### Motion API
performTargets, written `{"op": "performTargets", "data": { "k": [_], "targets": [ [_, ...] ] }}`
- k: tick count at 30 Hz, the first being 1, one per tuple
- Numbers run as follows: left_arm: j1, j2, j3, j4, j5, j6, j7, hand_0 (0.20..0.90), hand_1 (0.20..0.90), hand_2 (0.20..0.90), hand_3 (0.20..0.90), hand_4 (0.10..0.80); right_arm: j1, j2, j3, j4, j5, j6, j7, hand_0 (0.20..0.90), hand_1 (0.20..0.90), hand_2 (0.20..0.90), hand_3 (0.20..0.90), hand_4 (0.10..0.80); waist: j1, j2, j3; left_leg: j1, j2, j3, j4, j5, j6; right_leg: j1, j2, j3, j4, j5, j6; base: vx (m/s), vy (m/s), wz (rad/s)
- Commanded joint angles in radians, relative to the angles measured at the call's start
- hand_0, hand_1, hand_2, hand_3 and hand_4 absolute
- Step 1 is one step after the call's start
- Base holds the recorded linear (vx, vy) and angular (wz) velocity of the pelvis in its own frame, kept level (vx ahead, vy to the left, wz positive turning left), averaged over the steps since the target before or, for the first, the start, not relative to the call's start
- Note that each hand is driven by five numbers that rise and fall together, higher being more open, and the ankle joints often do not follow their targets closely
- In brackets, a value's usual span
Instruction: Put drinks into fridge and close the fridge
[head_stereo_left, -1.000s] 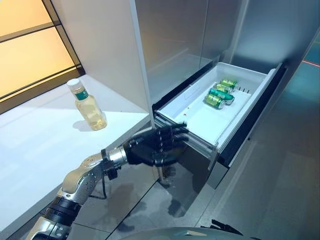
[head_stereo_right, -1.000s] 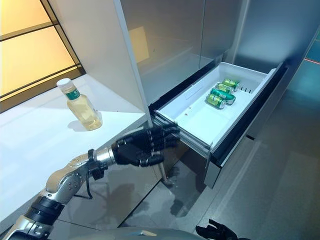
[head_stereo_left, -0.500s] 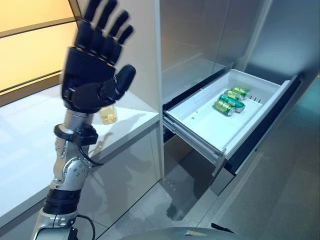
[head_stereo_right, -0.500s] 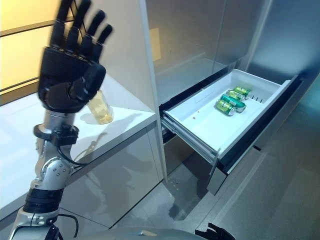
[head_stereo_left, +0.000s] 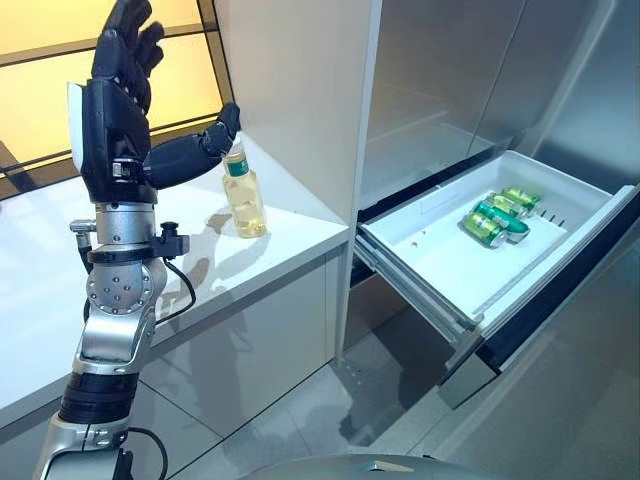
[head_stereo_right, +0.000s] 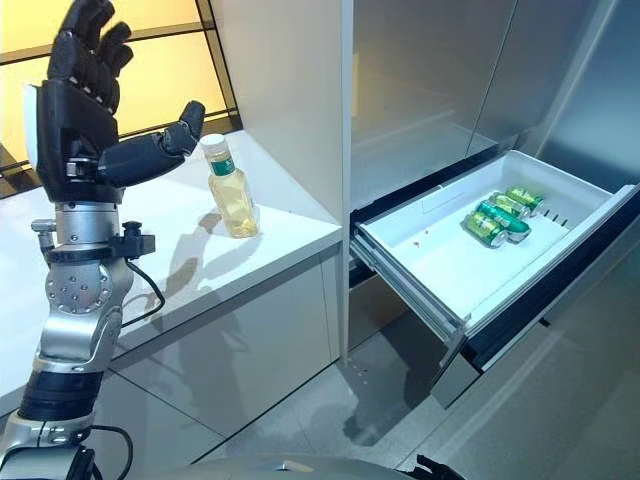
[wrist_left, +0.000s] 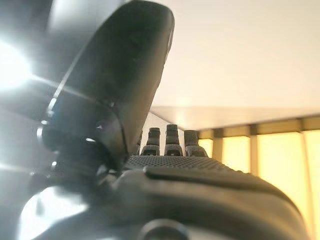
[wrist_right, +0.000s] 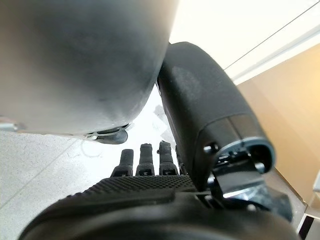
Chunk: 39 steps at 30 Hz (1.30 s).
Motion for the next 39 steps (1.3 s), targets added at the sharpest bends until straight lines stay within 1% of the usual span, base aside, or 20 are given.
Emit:
{"op": "performTargets", "data": {
  "k": [1, 9, 11, 12, 16, 22, 26, 32, 39],
  "targets": [
    [-0.082, 0.033, 0.028, -0.019, -0.072, -0.016, -0.002, 0.900, 0.900, 0.900, 0.900, 0.800, -0.069, 0.039, 0.026, 0.027, 0.004, -0.016, 0.025, 0.900, 0.900, 0.900, 0.900, 0.800, 0.018, -0.002, -0.007, 0.046, 0.004, 0.056, 0.007, -0.100, -0.008, -0.003, -0.010, 0.049, 0.014, -0.001, 0.018, 0.010, 0.015, 0.06],
    [-0.078, 0.010, -0.003, 0.043, -0.196, 0.061, -0.083, 0.900, 0.900, 0.900, 0.900, 0.800, -0.077, 0.013, 0.011, 0.030, -0.022, 0.002, 0.036, 0.900, 0.900, 0.900, 0.900, 0.800, 0.005, 0.003, -0.004, 0.058, 0.005, 0.068, 0.007, -0.103, -0.005, 0.002, -0.010, 0.063, 0.014, 0.001, 0.020, 0.003, 0.006, 0.01],
    [-0.078, 0.004, -0.006, 0.050, -0.206, 0.077, -0.096, 0.900, 0.900, 0.900, 0.900, 0.800, -0.079, 0.009, 0.008, 0.031, -0.027, 0.005, 0.038, 0.900, 0.900, 0.900, 0.900, 0.800, 0.004, 0.004, -0.004, 0.060, 0.006, 0.073, 0.007, -0.104, -0.005, 0.003, -0.010, 0.066, 0.014, 0.001, 0.021, 0.000, 0.000, 0.00],
    [-0.073, -0.006, -0.010, 0.065, -0.213, 0.099, -0.119, 0.900, 0.900, 0.900, 0.900, 0.800, -0.079, 0.004, 0.002, 0.032, -0.035, 0.009, 0.042, 0.900, 0.900, 0.900, 0.900, 0.800, -0.001, 0.005, -0.004, 0.064, 0.007, 0.079, 0.007, -0.105, -0.005, 0.005, -0.009, 0.070, 0.014, 0.002, 0.021, 0.024, 0.033, -0.02],
    [-0.068, -0.002, -0.020, 0.123, -0.203, 0.128, -0.123, 0.900, 0.900, 0.900, 0.900, 0.800, -0.078, -0.007, -0.006, 0.033, -0.052, 0.014, 0.049, 0.900, 0.900, 0.900, 0.900, 0.800, -0.010, 0.009, -0.006, 0.069, 0.006, 0.089, 0.007, -0.108, -0.002, 0.007, -0.010, 0.080, 0.013, 0.003, 0.024, 0.018, 0.033, -0.06],
    [-0.074, 0.001, -0.033, 0.202, -0.178, 0.143, -0.122, 0.900, 0.900, 0.900, 0.900, 0.800, -0.080, -0.015, -0.012, 0.032, -0.061, 0.023, 0.055, 0.900, 0.900, 0.900, 0.900, 0.800, -0.022, 0.011, -0.008, 0.076, 0.006, 0.104, 0.007, -0.112, 0.001, 0.010, -0.010, 0.092, 0.014, 0.004, 0.026, 0.019, 0.028, -0.07],
    [-0.086, 0.005, -0.044, 0.271, -0.125, 0.142, -0.079, 0.900, 0.900, 0.900, 0.900, 0.800, -0.080, -0.018, -0.015, 0.033, -0.066, 0.026, 0.056, 0.900, 0.900, 0.900, 0.900, 0.800, -0.033, 0.014, -0.010, 0.083, 0.004, 0.115, 0.007, -0.113, 0.005, 0.012, -0.011, 0.104, 0.016, 0.006, 0.029, 0.032, 0.033, -0.07],
    [-0.098, 0.002, -0.051, 0.331, -0.124, 0.128, -0.061, 0.900, 0.900, 0.900, 0.900, 0.800, -0.075, -0.023, -0.021, 0.041, -0.073, 0.023, 0.059, 0.900, 0.900, 0.900, 0.900, 0.800, -0.046, 0.016, -0.009, 0.093, 0.004, 0.130, 0.007, -0.118, 0.009, 0.014, -0.014, 0.115, 0.021, 0.005, 0.031, 0.037, 0.023, -0.05],
    [-0.114, -0.008, -0.055, 0.350, -0.156, 0.124, -0.057, 0.900, 0.900, 0.900, 0.900, 0.800, -0.068, -0.024, -0.024, 0.037, -0.079, 0.027, 0.060, 0.900, 0.900, 0.900, 0.900, 0.800, -0.060, 0.015, -0.008, 0.099, 0.002, 0.143, 0.007, -0.122, 0.014, 0.012, -0.014, 0.127, 0.027, 0.005, 0.033, 0.033, 0.013, -0.11]
  ]
}}
